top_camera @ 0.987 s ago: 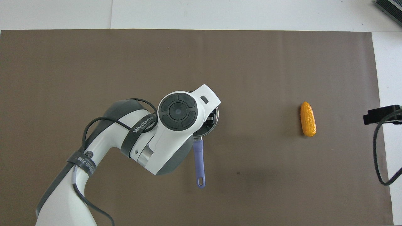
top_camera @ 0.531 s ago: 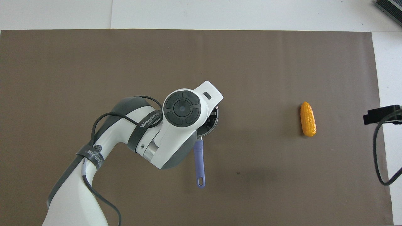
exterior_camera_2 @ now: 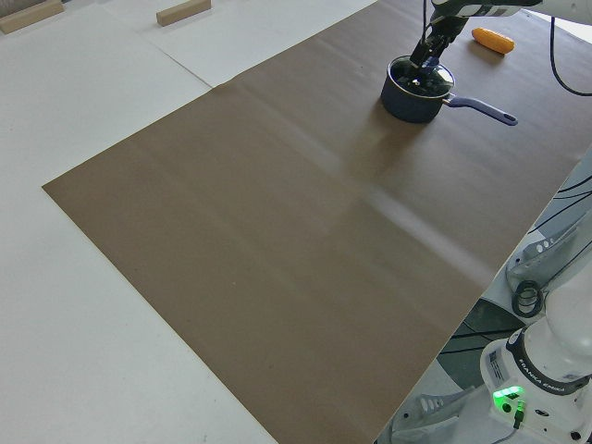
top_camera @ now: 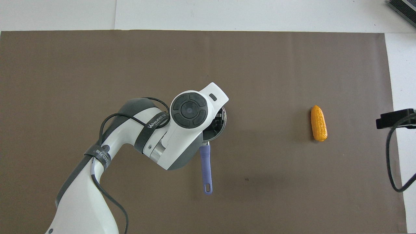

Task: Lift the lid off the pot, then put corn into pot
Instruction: 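Lower the left gripper and grasp the blue lid knob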

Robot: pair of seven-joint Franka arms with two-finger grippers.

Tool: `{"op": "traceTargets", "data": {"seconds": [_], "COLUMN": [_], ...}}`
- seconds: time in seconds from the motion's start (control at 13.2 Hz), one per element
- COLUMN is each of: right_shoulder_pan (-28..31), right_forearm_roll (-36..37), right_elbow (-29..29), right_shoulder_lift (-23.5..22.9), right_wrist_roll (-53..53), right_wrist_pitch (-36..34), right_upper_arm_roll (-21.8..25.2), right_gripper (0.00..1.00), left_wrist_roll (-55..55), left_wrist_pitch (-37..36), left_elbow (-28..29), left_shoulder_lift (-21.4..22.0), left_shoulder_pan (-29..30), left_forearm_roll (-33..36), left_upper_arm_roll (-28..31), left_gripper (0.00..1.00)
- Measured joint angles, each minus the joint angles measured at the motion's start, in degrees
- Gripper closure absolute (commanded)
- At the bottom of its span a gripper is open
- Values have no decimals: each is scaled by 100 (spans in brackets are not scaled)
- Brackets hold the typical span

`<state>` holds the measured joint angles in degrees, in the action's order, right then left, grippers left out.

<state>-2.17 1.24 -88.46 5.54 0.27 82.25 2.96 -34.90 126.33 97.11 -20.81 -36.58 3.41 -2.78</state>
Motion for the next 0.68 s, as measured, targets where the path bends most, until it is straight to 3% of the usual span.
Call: {"op": "traceTargets", "data": {"seconds": [0.08, 0.46, 0.68], "right_shoulder_pan": [0, 0, 0], "right_forearm_roll": [0, 0, 0], "right_elbow": [0, 0, 0], "right_shoulder_lift": [0, 0, 0], "right_wrist_roll": [0, 0, 0], "right_wrist_pitch": [0, 0, 0], "right_upper_arm_roll": [0, 0, 0], "right_gripper": [0, 0, 0], "left_wrist_roll": [-1, -14, -14], "left_wrist_pitch": [0, 5, -3], "left_elbow": [-3, -23, -21], "left_shoulder_lift": [-1, -4, -35], "left_shoulder_pan": [0, -2, 1], "left_forearm_roll": [11, 48, 88], "left_upper_arm_roll": [1, -9, 1], "left_gripper": [13, 60, 72]}}
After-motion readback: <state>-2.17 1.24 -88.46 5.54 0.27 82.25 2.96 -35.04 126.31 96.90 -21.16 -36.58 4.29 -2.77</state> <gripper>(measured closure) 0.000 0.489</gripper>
